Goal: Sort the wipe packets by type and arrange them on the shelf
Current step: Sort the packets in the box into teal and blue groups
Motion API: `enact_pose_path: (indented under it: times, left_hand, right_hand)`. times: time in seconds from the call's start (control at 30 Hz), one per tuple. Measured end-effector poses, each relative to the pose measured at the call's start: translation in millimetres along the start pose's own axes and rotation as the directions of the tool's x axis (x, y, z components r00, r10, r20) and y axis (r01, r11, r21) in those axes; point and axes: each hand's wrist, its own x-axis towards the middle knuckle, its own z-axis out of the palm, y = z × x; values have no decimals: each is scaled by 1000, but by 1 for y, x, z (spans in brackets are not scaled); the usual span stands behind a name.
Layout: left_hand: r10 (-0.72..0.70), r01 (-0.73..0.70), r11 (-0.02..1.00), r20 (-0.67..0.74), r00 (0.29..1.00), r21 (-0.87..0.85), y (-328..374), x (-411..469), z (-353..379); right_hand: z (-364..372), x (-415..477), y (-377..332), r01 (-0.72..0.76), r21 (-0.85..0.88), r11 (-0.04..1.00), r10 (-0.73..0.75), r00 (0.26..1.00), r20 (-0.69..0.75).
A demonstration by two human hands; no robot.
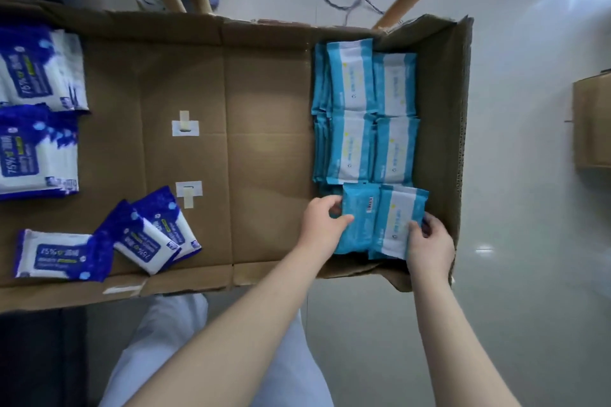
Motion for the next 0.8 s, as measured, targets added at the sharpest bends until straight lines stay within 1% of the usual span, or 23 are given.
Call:
enact_pose_path:
  times: [0.07,0.1,0.17,0.27,0.33,0.4,0.47,0.53,0.57,0.63,0.67,0.73,0.8]
  left_hand:
    - [-6,6,999,-3,1000,-41,2,-2,-1]
    - [-7,6,997,-13,1000,-74,1,-4,-7]
    - [28,-34,995,-66,997,-97,-5,-8,-28]
    - [45,-64,994,-216,975,-83,-26,-18,-86]
    - [12,-38,997,-351,936,-67,-45,-26,-138]
    - [-61,24,996,-489,870,-82,-67,-35,-192]
    - [-134,107,991,-601,788,-80,-93,-42,-244]
    - [-172,233,973,-684,709,-3,-119,-48,-288]
    - [-184,292,956,-708,682,33,-132,-49,-307]
    - [-227,385,921,-715,661,62,-153,-51,-333]
    - [-241,410,909,-710,662,73,-164,-51,-342]
    - [-246,419,905,-710,660,76,-178,-48,-352]
    - [-272,434,900,-736,620,33,-183,-43,-356]
  right_hand:
    - [5,-11,0,56,11,998,-55,994,-93]
    - [10,-18,-2,107,2,994,-106,986,-132]
    - [21,-36,-11,202,-10,979,-201,968,-152]
    - [55,-67,-25,336,-17,942,-336,940,-57]
    - [87,-89,-36,425,-15,905,-425,905,34]
    - [122,-116,-50,484,-22,875,-476,868,138]
    - [157,-145,-64,538,-48,841,-516,826,225]
    - [192,-172,-76,567,-50,822,-514,778,361]
    - [210,-184,-79,574,-49,817,-496,744,448]
    - [240,-204,-82,573,-68,817,-428,681,594]
    - [252,-212,-82,555,-88,827,-383,672,634]
    - [270,-226,-82,493,-133,860,-301,699,649]
    - [283,-236,-80,427,-156,891,-255,754,605]
